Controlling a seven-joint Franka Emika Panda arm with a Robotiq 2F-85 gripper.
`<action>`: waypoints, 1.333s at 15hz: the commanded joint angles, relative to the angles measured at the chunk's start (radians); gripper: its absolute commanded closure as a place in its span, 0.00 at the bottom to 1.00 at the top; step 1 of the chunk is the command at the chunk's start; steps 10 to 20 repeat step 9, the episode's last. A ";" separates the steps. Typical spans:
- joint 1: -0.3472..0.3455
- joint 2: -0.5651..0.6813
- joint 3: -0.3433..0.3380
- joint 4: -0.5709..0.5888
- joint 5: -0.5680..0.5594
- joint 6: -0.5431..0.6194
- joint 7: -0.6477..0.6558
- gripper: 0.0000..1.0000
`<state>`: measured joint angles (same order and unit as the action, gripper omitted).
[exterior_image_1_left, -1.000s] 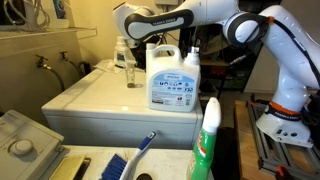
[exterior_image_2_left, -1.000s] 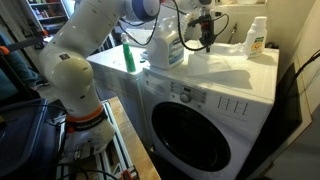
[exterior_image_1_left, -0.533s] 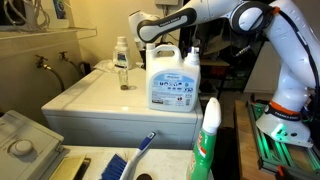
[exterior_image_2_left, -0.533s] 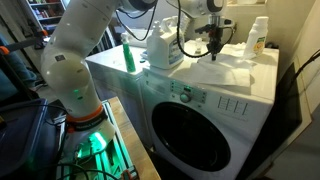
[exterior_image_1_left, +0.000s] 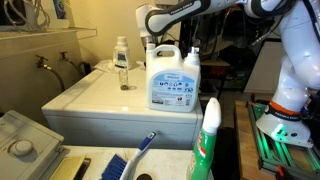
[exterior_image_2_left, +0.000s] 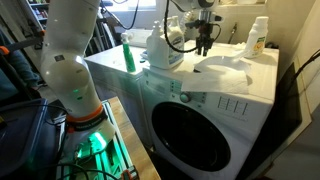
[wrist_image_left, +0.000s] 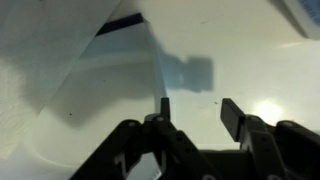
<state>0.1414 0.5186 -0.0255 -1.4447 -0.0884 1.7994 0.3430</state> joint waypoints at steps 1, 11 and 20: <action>0.064 -0.166 0.038 -0.087 -0.066 0.030 -0.011 0.12; 0.113 -0.201 0.075 -0.005 -0.130 0.003 0.022 0.00; 0.113 -0.201 0.075 -0.005 -0.130 0.003 0.022 0.00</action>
